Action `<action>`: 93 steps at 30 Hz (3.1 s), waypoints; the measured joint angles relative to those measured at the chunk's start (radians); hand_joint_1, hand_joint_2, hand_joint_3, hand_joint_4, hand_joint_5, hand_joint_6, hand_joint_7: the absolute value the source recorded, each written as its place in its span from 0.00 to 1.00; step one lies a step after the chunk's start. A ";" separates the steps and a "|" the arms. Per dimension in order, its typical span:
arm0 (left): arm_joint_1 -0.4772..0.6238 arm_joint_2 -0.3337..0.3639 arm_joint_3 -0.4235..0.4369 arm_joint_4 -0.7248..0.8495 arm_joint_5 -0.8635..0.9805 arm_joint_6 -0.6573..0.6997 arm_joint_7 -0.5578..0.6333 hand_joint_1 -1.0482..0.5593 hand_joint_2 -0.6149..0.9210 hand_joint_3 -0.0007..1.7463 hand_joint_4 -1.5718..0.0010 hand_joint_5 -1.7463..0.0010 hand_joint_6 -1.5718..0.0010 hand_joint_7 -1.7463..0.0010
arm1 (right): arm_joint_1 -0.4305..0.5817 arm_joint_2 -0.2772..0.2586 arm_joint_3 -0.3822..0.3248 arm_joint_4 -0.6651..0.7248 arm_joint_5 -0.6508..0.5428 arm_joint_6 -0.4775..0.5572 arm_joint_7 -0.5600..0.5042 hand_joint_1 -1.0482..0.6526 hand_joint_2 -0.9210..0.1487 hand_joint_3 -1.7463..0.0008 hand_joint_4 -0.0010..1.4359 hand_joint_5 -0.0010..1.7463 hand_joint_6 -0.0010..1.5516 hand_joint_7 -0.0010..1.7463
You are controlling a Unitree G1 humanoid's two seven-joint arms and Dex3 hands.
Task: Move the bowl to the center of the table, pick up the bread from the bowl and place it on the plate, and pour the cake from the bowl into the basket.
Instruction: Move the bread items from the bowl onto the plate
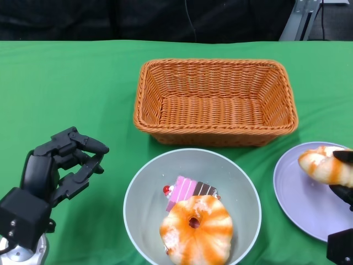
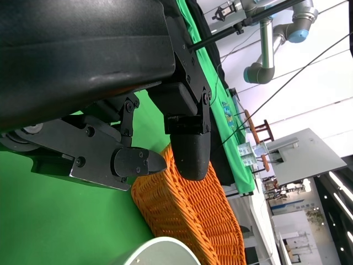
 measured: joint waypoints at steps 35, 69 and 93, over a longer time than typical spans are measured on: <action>0.018 0.003 -0.003 -0.020 0.008 0.000 -0.003 0.63 1.00 0.21 0.50 0.24 0.48 0.42 | 0.136 -0.022 0.126 -0.298 0.091 0.291 0.360 0.24 0.00 0.91 0.15 0.00 0.20 0.00; 0.015 0.005 -0.003 0.003 0.015 -0.006 -0.016 0.63 0.99 0.24 0.50 0.23 0.48 0.41 | 0.385 0.041 0.066 -1.018 0.165 0.310 0.715 0.21 0.00 0.94 0.39 0.09 0.32 0.02; 0.015 0.001 -0.004 0.011 0.027 -0.006 -0.017 0.64 0.98 0.25 0.50 0.24 0.48 0.41 | 0.332 0.099 0.127 -1.342 0.271 0.500 1.224 0.20 0.00 0.95 0.36 0.05 0.29 0.00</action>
